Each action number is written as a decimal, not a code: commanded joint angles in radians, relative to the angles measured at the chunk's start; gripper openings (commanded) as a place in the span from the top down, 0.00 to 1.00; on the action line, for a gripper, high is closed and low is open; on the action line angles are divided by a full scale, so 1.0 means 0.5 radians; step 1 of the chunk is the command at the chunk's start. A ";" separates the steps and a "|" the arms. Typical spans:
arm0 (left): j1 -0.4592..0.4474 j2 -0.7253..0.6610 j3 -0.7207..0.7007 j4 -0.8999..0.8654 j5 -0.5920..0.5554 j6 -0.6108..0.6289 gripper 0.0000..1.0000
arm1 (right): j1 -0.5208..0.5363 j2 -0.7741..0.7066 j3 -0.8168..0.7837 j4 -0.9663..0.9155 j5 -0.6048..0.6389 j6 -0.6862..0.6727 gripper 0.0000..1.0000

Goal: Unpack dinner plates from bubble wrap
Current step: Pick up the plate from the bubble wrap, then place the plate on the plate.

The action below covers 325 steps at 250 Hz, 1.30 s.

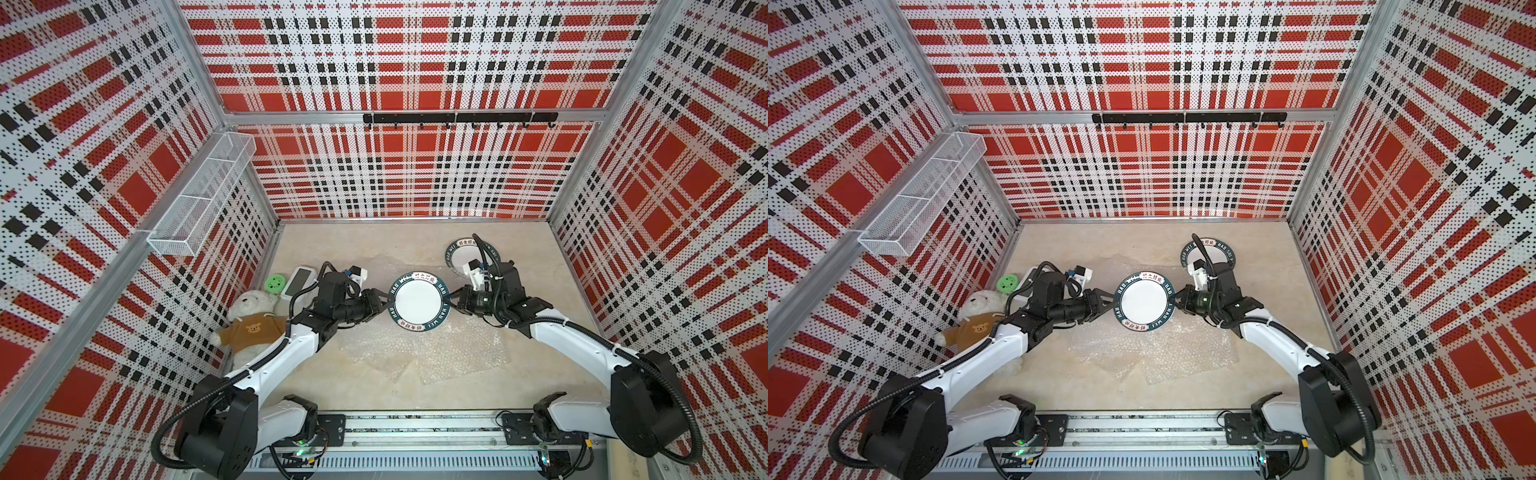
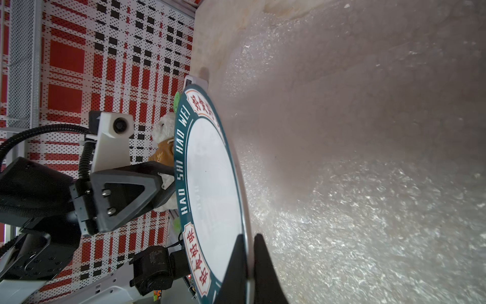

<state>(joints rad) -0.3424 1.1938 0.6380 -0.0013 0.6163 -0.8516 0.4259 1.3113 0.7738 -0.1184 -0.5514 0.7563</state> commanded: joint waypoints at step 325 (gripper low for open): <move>-0.182 -0.259 0.048 -0.060 0.179 0.234 0.01 | -1.143 1.096 0.649 0.583 -0.079 0.248 1.00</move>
<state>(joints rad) -0.4244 1.0588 0.6403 -0.0517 0.6998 -0.7414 -0.1459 1.8595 1.0676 0.0952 -0.5694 0.8936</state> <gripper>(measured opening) 0.994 0.073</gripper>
